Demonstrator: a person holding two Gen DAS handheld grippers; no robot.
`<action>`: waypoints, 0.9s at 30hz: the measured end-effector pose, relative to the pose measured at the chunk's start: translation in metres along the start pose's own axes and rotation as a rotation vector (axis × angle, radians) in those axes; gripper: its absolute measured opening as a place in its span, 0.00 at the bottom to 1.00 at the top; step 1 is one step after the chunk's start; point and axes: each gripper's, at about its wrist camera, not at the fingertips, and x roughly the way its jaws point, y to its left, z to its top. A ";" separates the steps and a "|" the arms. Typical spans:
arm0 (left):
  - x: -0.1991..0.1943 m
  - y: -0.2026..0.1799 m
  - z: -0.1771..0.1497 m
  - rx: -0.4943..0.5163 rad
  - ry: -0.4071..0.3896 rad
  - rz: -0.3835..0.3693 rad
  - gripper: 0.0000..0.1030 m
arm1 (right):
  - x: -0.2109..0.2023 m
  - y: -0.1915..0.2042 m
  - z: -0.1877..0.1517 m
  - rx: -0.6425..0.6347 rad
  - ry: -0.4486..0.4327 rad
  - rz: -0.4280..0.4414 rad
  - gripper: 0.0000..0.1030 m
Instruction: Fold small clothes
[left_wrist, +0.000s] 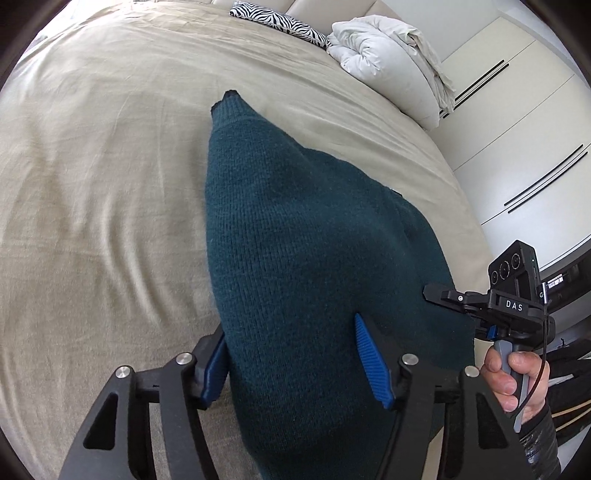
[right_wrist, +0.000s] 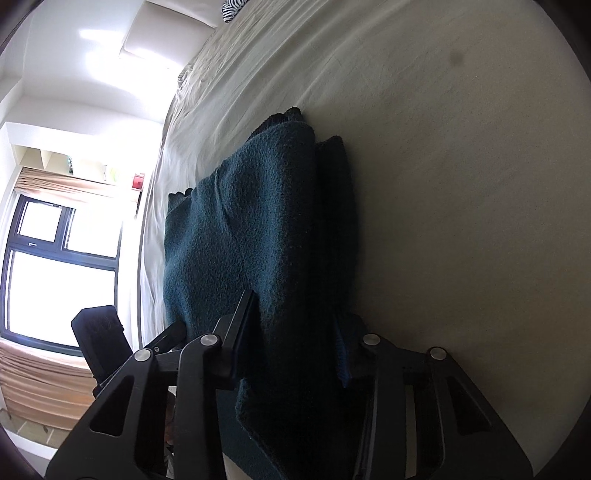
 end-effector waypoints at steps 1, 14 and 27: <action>-0.001 -0.001 0.000 0.001 -0.001 0.004 0.58 | 0.001 0.002 -0.001 -0.007 -0.002 -0.019 0.29; -0.039 -0.010 -0.011 0.059 -0.026 0.067 0.35 | -0.015 0.064 -0.024 -0.156 -0.096 -0.204 0.21; -0.144 0.011 -0.084 0.179 -0.089 0.184 0.34 | -0.015 0.164 -0.126 -0.306 -0.086 -0.187 0.21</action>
